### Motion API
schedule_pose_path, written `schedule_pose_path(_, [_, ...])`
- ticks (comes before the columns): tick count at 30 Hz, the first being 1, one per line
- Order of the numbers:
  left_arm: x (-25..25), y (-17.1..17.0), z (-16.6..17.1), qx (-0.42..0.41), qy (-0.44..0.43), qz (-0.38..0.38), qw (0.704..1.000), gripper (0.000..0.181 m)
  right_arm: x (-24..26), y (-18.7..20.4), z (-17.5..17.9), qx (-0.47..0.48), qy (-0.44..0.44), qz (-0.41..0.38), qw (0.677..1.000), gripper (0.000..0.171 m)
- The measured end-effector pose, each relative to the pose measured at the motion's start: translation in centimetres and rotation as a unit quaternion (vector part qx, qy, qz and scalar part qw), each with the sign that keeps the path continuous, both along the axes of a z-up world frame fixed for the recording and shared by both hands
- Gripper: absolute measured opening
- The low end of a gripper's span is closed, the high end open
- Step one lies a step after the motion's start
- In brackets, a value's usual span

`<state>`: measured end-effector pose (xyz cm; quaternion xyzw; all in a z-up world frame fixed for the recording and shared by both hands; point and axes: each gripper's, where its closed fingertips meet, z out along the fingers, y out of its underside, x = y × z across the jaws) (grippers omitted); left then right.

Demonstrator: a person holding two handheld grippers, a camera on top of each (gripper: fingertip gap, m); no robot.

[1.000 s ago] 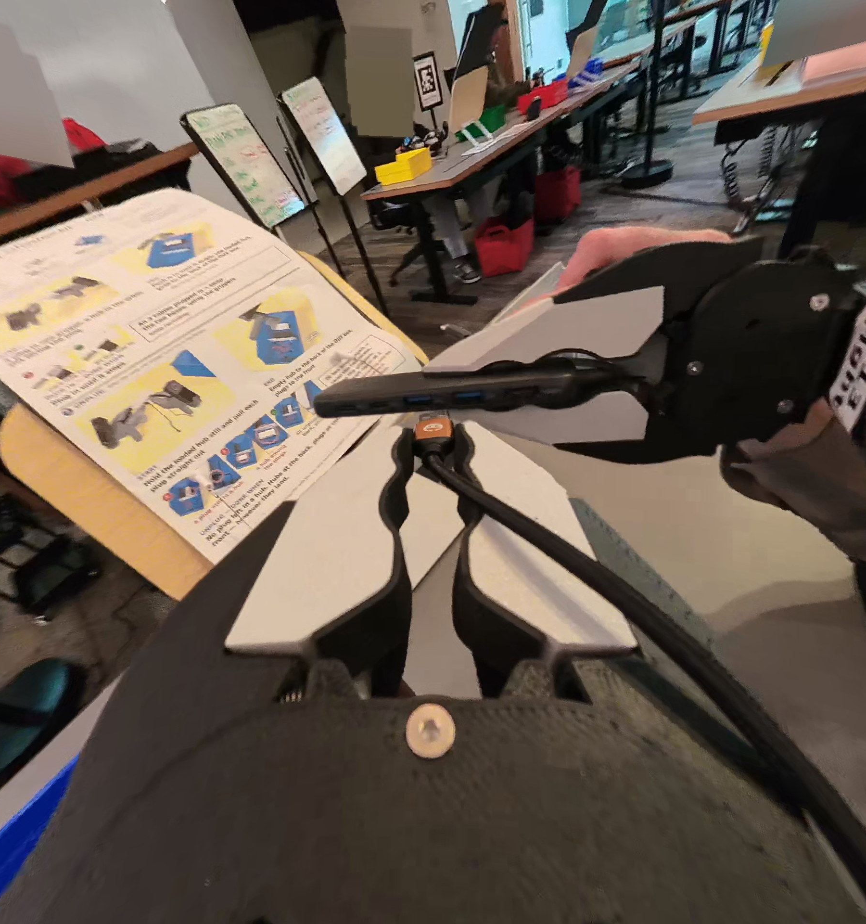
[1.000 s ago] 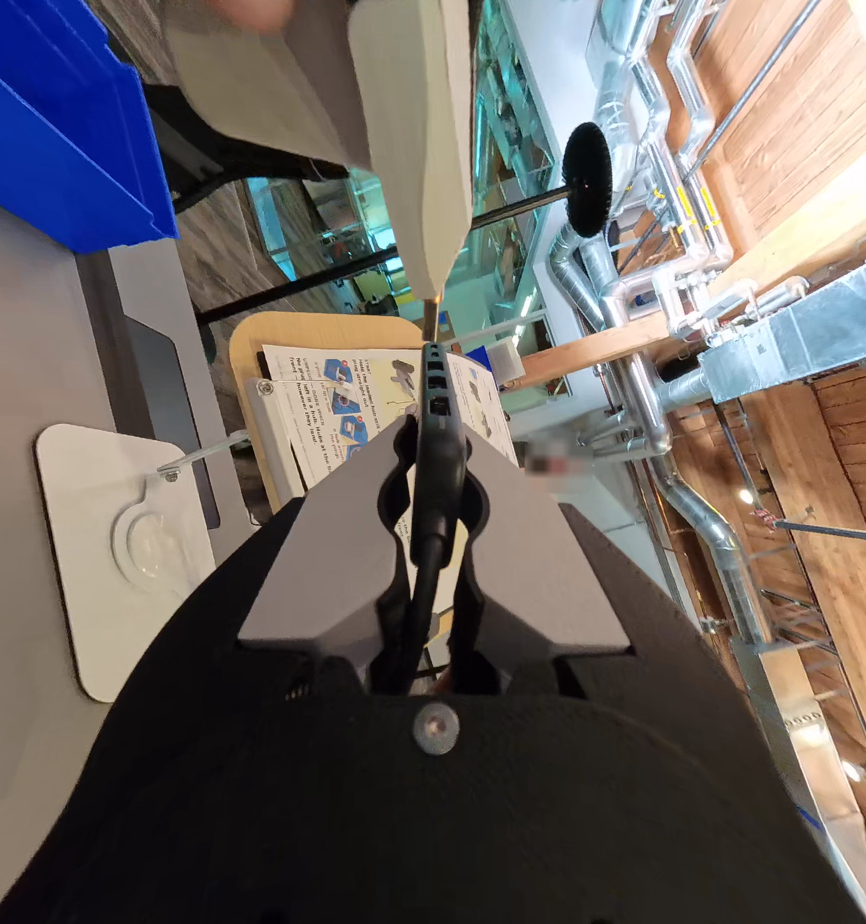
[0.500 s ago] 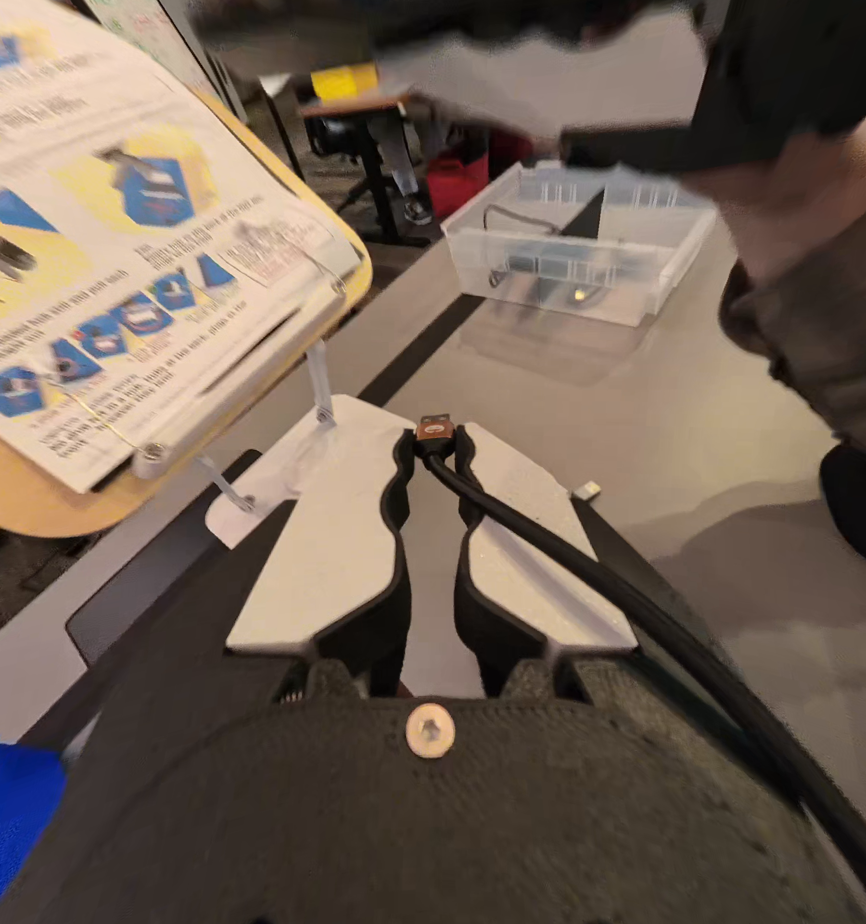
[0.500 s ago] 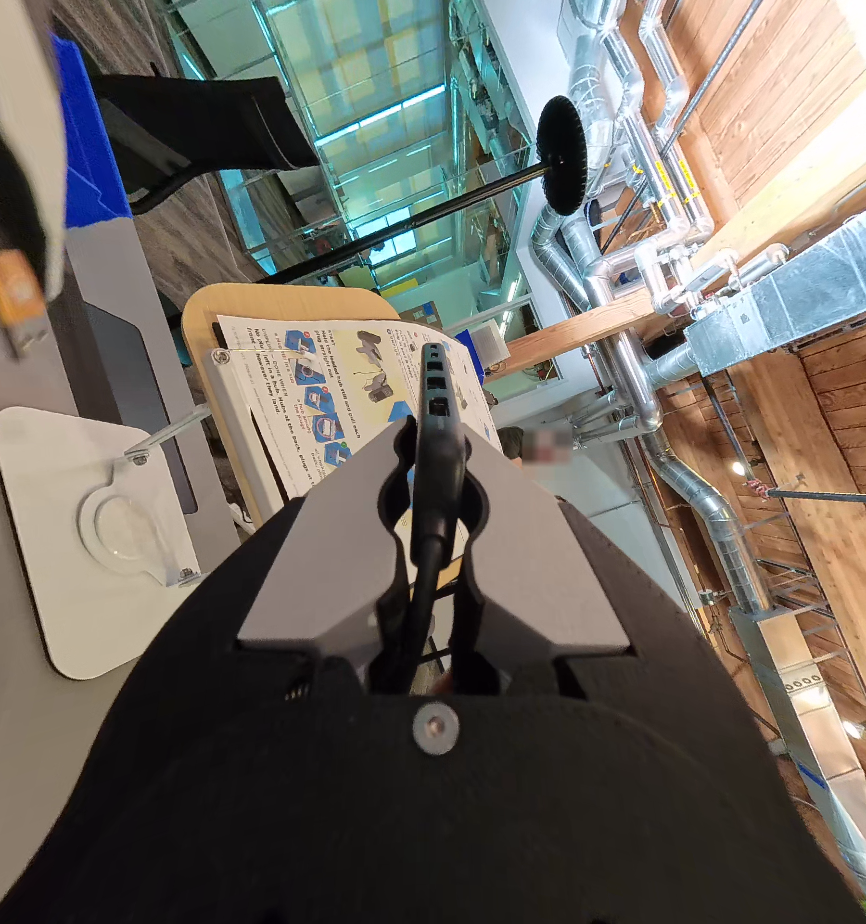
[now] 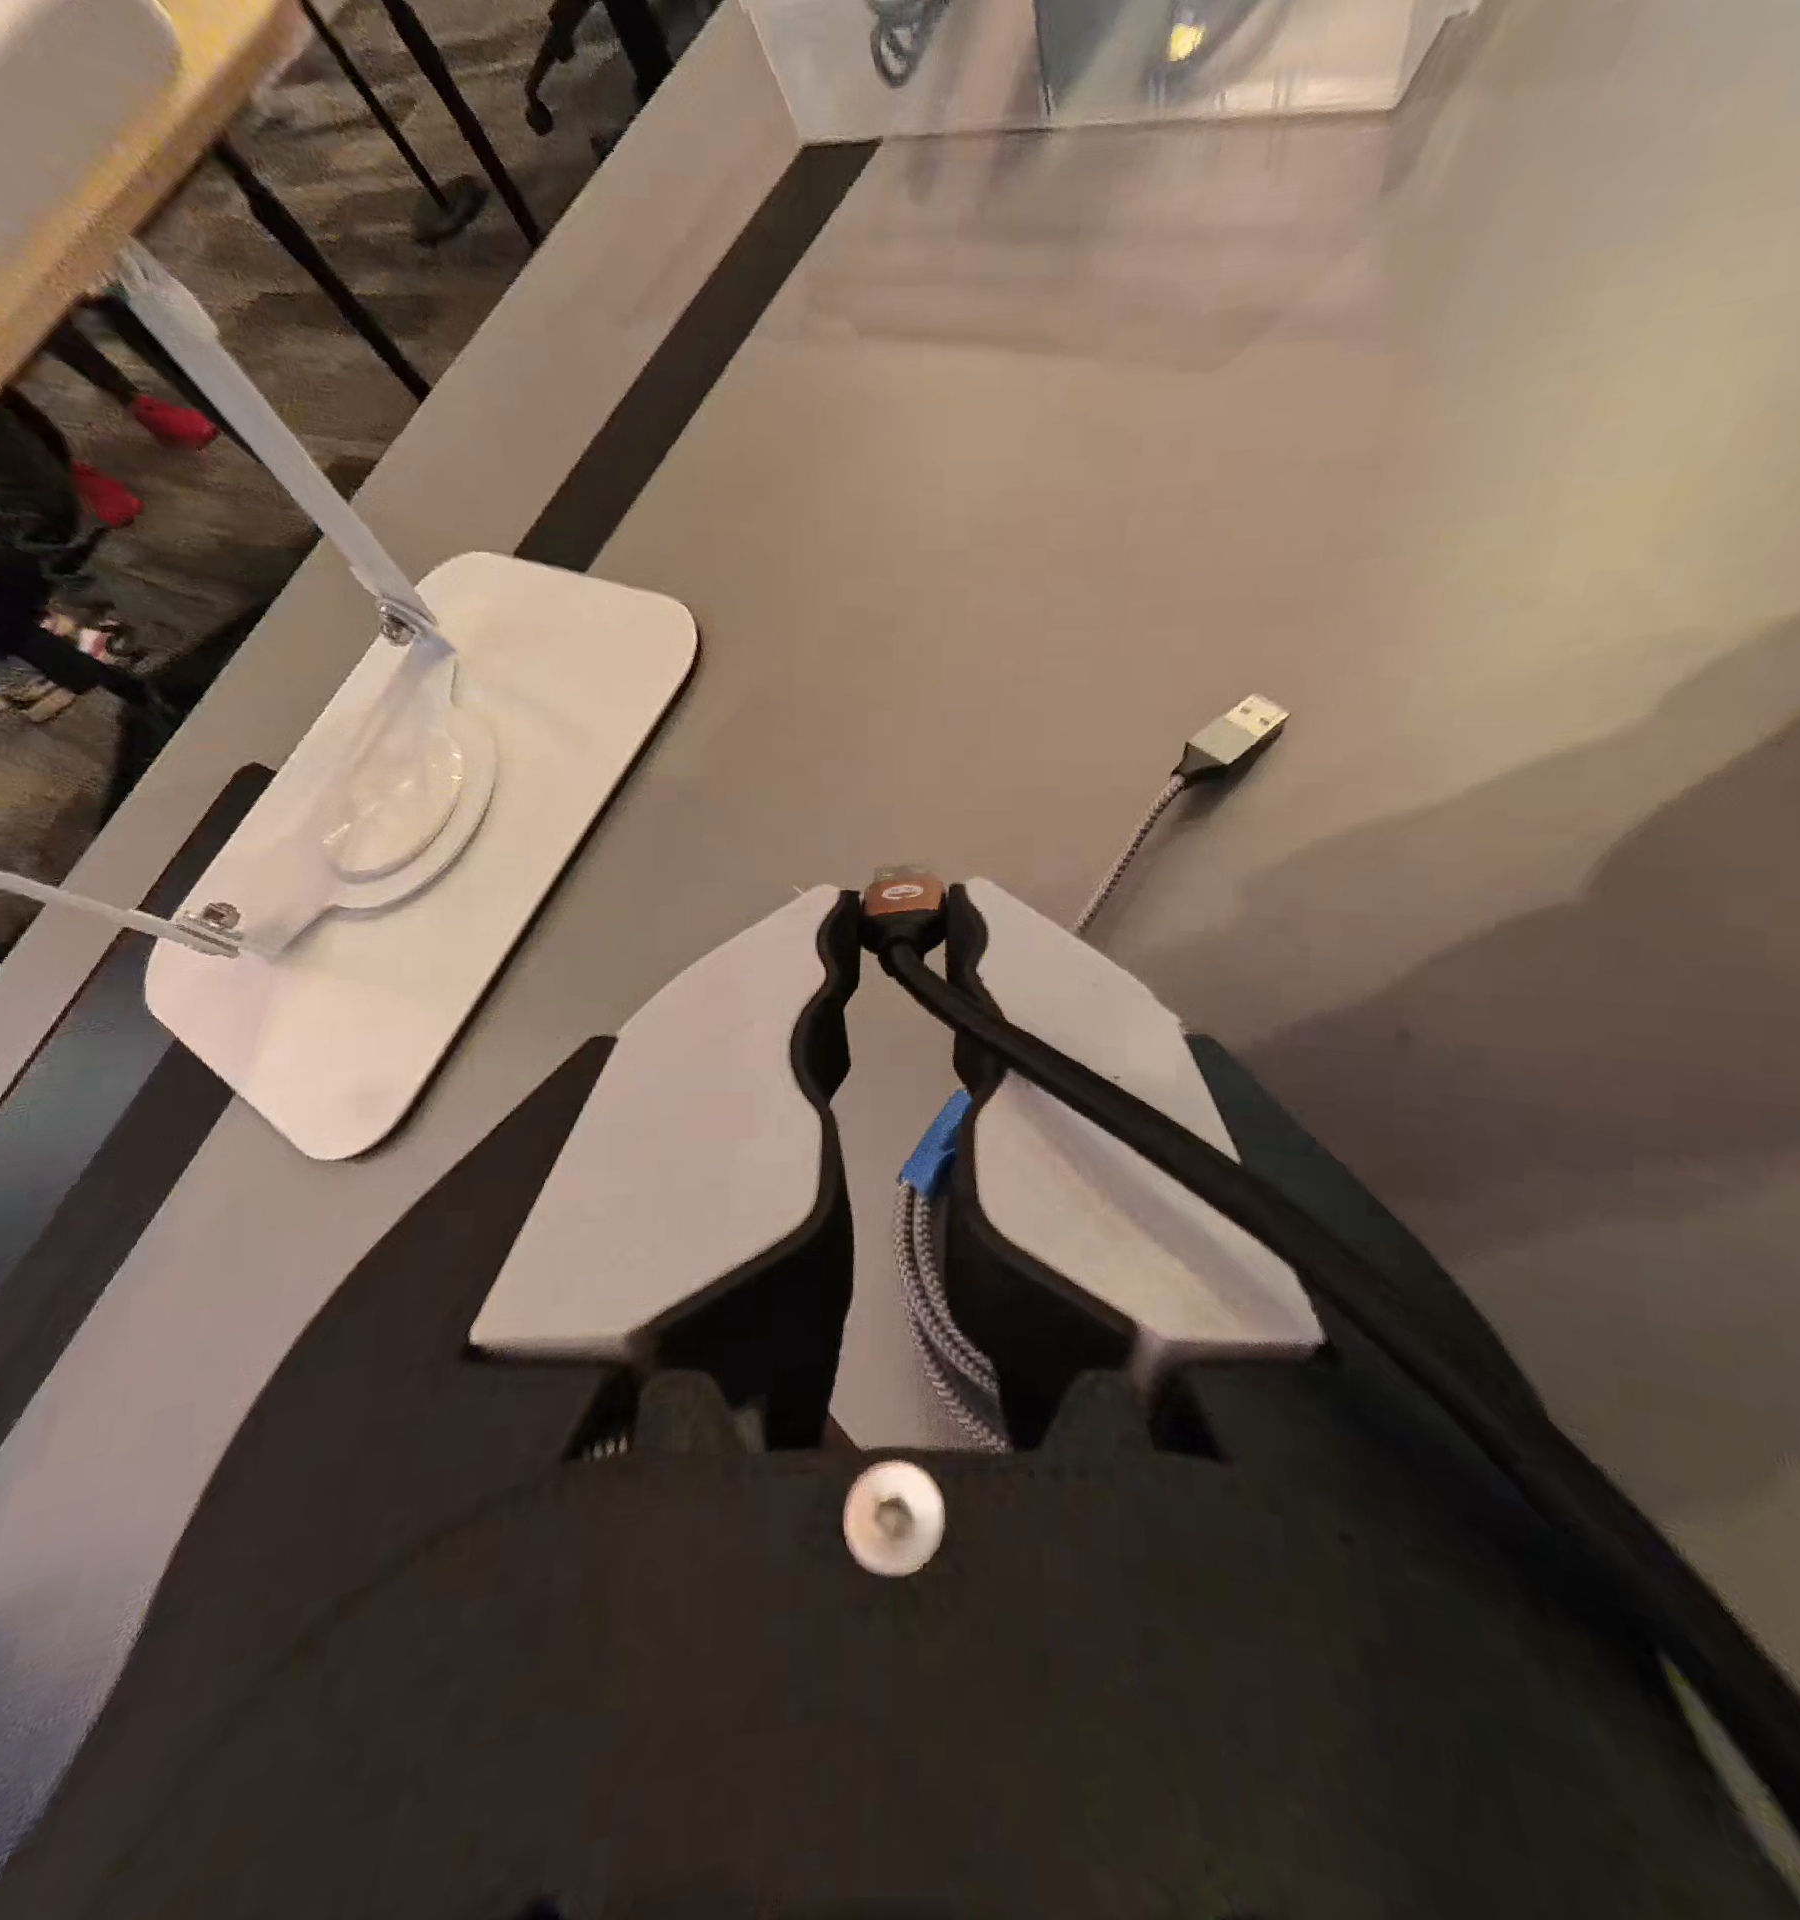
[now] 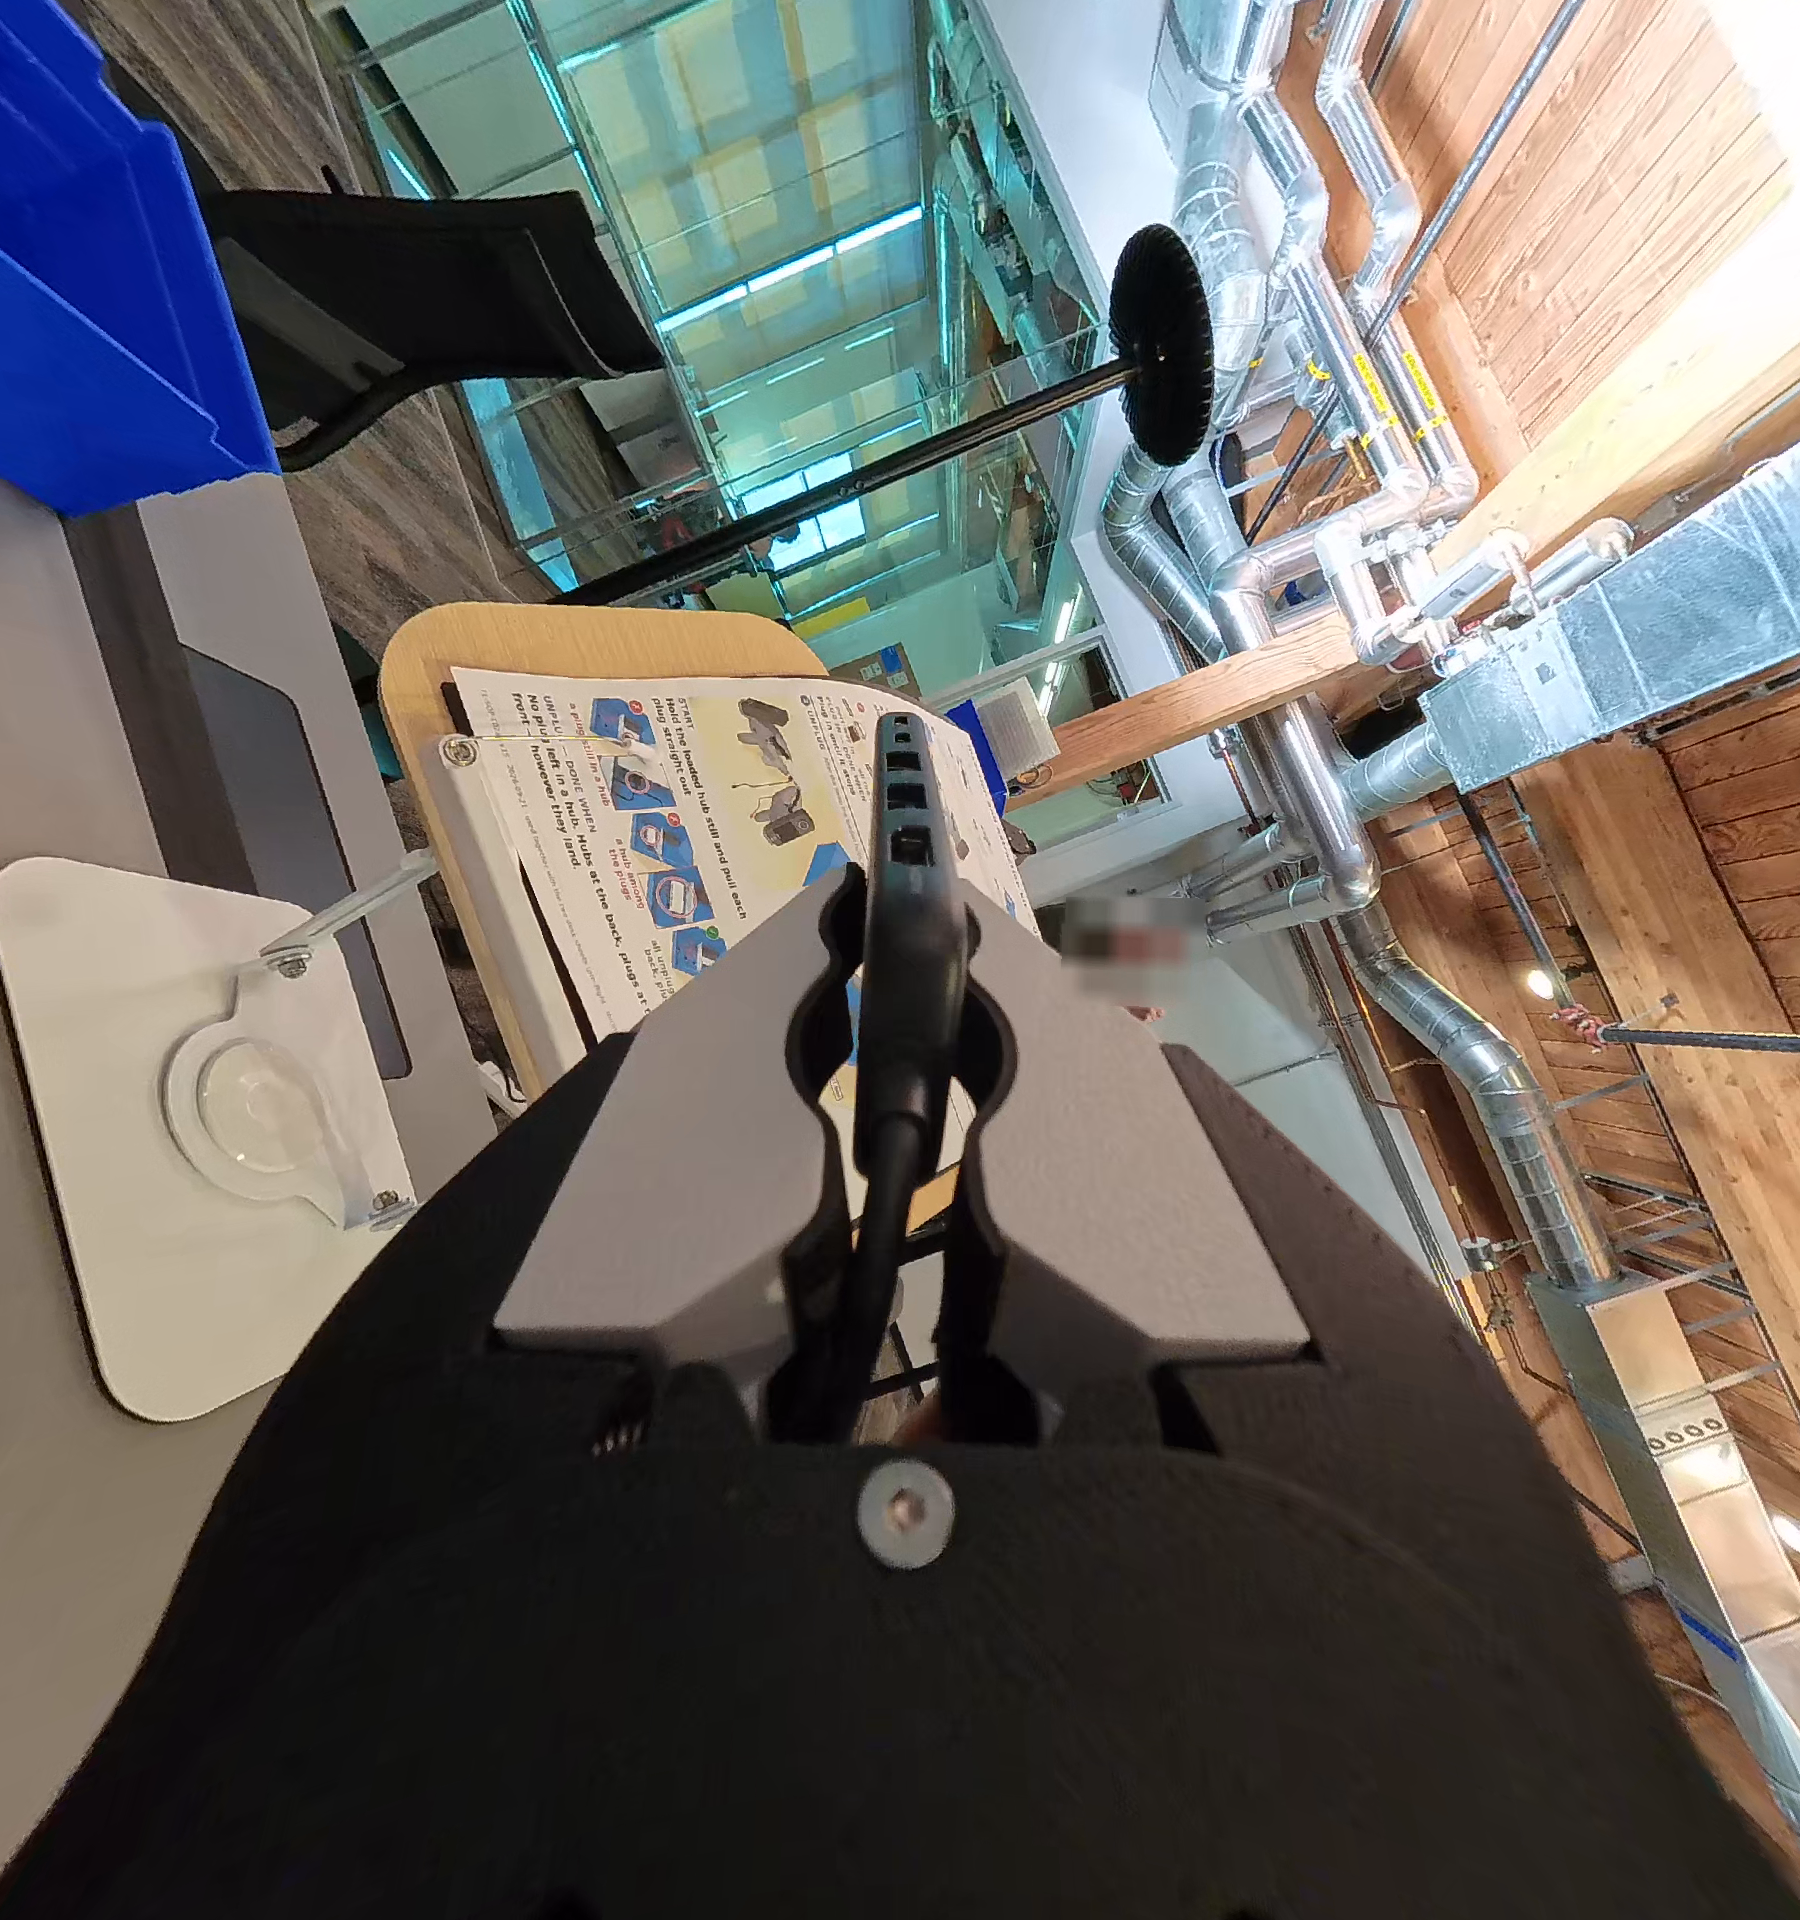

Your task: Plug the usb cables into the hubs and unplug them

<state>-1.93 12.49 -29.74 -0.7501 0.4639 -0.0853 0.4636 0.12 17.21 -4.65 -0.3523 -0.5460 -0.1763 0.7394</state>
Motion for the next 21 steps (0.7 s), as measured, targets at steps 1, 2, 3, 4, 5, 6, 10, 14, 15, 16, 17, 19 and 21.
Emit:
schedule_pose_path(1, [-0.1, 0.1, -0.6, 0.004, 0.011, 0.001, 1.0, 0.016, 0.0, 0.0, 0.0, -0.001, 0.0, 0.001, 1.0, 0.01])
schedule_pose_path(2, [0.0, 0.1, -1.1, 0.005, 0.018, -0.004, 1.0, 0.016, -0.1, 0.0, -0.1, -0.001, 0.0, 0.003, 1.0, 0.01])
schedule_pose_path(3, [0.0, 0.1, -1.6, 0.007, 0.021, -0.007, 1.0, 0.016, -0.1, 0.0, -0.1, -0.002, 0.0, 0.003, 1.0, 0.009])
schedule_pose_path(4, [0.0, 0.2, -2.0, 0.006, 0.024, -0.004, 1.0, 0.016, -0.2, 0.0, -0.2, -0.002, -0.002, 0.003, 1.0, 0.009])
schedule_pose_path(5, [-0.1, 0.3, -2.2, 0.007, 0.025, -0.002, 1.0, 0.016, -0.3, 0.0, -0.2, -0.003, -0.002, 0.005, 1.0, 0.01])
schedule_pose_path(6, [-0.1, 0.3, -2.5, 0.009, 0.028, -0.004, 1.0, 0.016, -0.3, -0.1, -0.2, -0.003, -0.002, 0.006, 1.0, 0.01])
schedule_pose_path(10, [-0.9, 0.8, -4.0, 0.01, 0.07, -0.006, 0.997, 0.021, -0.7, -0.1, -0.6, -0.006, -0.008, 0.009, 1.0, 0.01])
schedule_pose_path(14, [-1.6, 1.1, -5.4, -0.006, 0.117, -0.015, 0.993, 0.03, -1.2, -0.1, -1.0, -0.007, -0.015, 0.013, 1.0, 0.009])
schedule_pose_path(15, [-1.7, 1.1, -5.6, -0.008, 0.126, -0.017, 0.992, 0.032, -1.3, -0.1, -1.1, -0.008, -0.017, 0.013, 1.0, 0.009])
schedule_pose_path(16, [-1.8, 1.1, -5.6, -0.013, 0.129, -0.02, 0.991, 0.033, -1.4, -0.1, -1.2, -0.007, -0.018, 0.014, 1.0, 0.009])
schedule_pose_path(17, [-1.9, 1.1, -5.7, -0.019, 0.133, -0.022, 0.991, 0.036, -1.4, -0.1, -1.2, -0.007, -0.019, 0.014, 1.0, 0.009])
schedule_pose_path(19, [-2.4, 1.1, -5.7, -0.03, 0.152, -0.024, 0.988, 0.042, -1.6, -0.1, -1.4, -0.007, -0.022, 0.014, 1.0, 0.009])
schedule_pose_path(21, [-2.8, 1.0, -5.8, -0.06, 0.16, -0.023, 0.985, 0.049, -1.7, -0.2, -1.5, -0.008, -0.023, 0.015, 1.0, 0.01])
